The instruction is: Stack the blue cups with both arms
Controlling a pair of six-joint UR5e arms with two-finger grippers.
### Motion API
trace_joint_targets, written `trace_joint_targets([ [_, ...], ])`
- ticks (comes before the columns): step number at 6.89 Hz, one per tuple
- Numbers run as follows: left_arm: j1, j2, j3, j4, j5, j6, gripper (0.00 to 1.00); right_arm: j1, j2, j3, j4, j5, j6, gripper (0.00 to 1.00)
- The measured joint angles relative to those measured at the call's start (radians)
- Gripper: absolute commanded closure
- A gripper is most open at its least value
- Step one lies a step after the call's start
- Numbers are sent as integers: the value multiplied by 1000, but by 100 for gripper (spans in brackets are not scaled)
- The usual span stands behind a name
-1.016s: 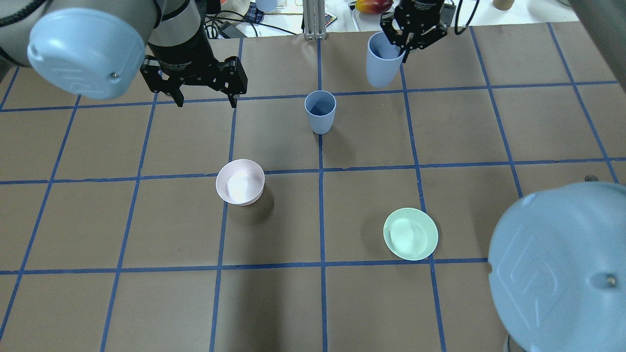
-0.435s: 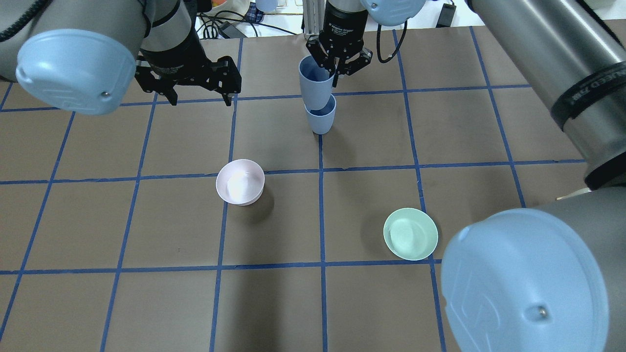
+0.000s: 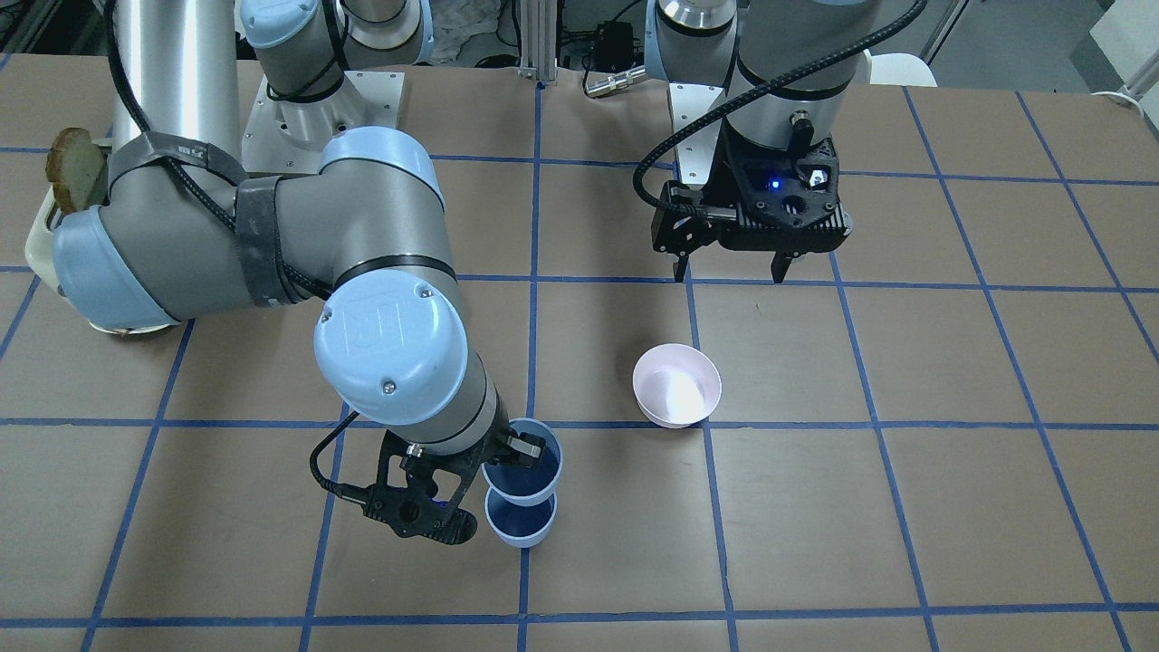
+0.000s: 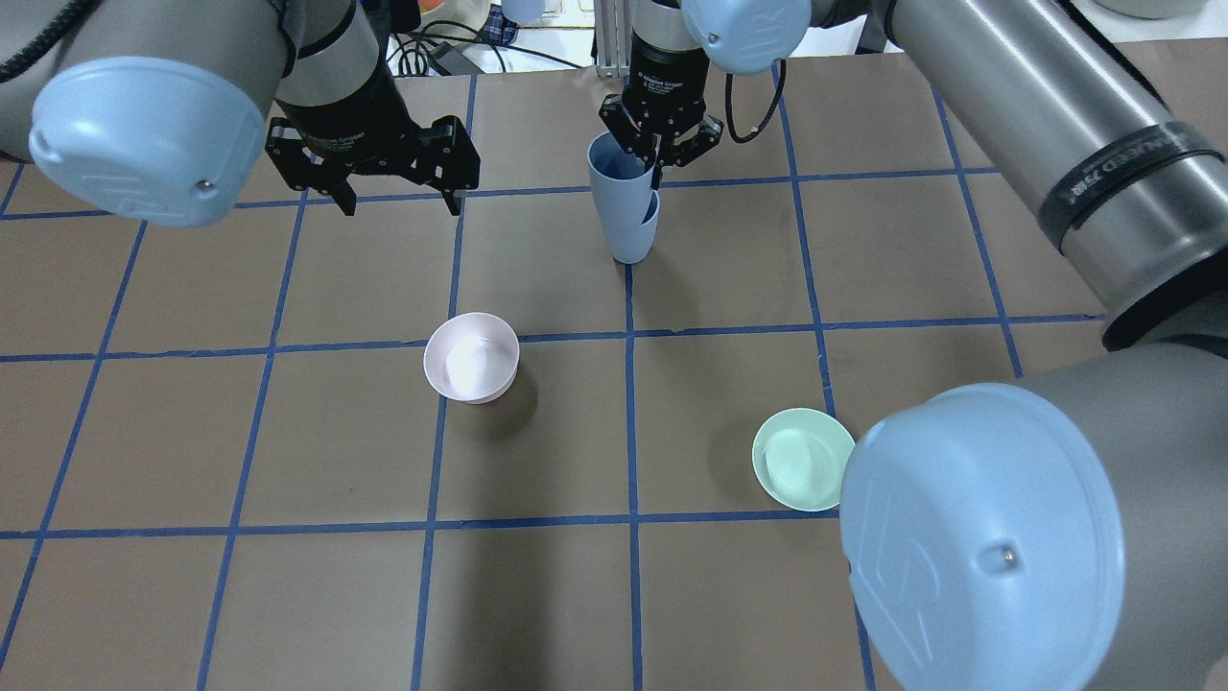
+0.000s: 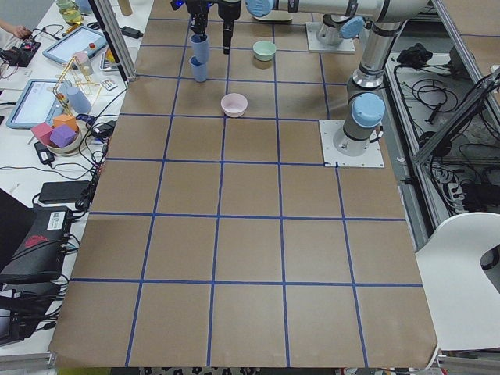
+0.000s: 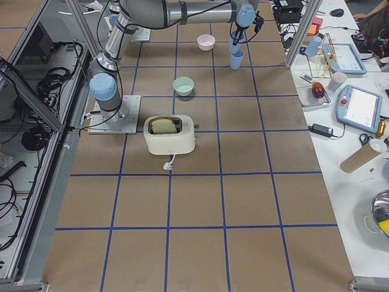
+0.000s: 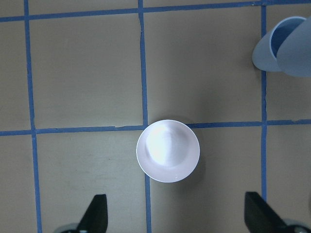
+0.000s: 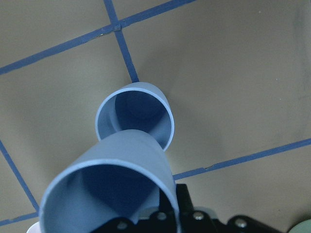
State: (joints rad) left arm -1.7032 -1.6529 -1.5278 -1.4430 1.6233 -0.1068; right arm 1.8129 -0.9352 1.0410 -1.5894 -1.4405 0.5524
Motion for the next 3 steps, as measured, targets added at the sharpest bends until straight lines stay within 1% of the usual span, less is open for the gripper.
trace_joint_targets([
  [2,0,-1,-1,0,-2,0,0,0,10,1,-30,-3,1,100],
  [3,0,-1,-1,0,1,-1,0,0,13,3,-34,-3,1,93],
])
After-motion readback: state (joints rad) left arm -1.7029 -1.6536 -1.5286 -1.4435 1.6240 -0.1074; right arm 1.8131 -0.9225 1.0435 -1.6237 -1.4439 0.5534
